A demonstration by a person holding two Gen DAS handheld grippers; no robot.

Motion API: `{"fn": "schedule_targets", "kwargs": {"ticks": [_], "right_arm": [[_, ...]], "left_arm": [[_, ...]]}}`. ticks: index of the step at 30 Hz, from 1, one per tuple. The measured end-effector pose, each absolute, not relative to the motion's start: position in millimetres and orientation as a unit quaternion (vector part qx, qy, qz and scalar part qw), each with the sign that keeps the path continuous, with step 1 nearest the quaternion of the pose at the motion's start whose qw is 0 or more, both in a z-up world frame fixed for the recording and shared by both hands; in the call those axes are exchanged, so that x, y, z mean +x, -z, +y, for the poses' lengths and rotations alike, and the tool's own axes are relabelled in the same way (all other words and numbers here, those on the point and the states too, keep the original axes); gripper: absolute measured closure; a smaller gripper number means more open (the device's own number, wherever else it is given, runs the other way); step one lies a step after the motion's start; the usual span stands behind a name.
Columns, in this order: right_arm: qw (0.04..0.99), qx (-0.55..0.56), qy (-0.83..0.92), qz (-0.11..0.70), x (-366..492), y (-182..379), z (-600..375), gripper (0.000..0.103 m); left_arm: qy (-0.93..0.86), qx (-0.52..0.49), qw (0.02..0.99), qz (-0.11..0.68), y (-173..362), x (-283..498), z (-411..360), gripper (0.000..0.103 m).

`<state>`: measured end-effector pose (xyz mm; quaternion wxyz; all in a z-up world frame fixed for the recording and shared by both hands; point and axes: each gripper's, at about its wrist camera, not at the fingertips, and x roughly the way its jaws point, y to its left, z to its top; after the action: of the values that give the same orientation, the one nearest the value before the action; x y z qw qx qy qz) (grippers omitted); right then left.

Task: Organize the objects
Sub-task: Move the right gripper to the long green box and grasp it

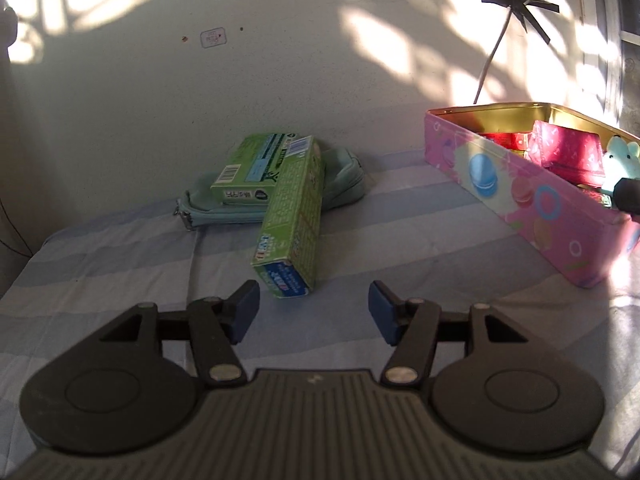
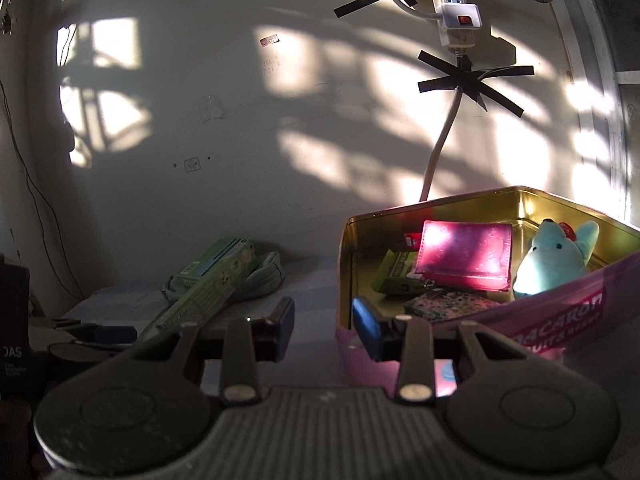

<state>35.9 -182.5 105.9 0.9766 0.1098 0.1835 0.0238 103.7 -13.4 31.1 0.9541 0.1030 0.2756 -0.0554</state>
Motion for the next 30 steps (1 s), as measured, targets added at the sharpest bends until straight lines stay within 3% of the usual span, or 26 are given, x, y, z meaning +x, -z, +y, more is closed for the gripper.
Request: {"fn": "schedule_targets", "kwargs": {"ticks": [12, 18, 20, 30], "right_arm": [[0.949, 0.116, -0.117, 0.269, 93.3, -85.8, -119.5, 0.063], [0.95, 0.053, -0.141, 0.272, 129.4, -86.0, -57.0, 0.039], [0.952, 0.031, -0.142, 0.27, 140.8, -82.0, -34.9, 0.027], [0.945, 0.005, -0.083, 0.317, 208.6, -62.8, 2.6, 0.026]], "left_arm": [[-0.06, -0.04, 0.95, 0.304, -15.1, 129.0, 93.6, 0.039], [-0.111, -0.084, 0.951, 0.275, -22.4, 123.9, 113.4, 0.039], [-0.123, -0.106, 0.949, 0.272, -24.4, 124.1, 125.0, 0.039], [-0.11, -0.13, 0.944, 0.284, -21.6, 130.5, 133.5, 0.038]]}}
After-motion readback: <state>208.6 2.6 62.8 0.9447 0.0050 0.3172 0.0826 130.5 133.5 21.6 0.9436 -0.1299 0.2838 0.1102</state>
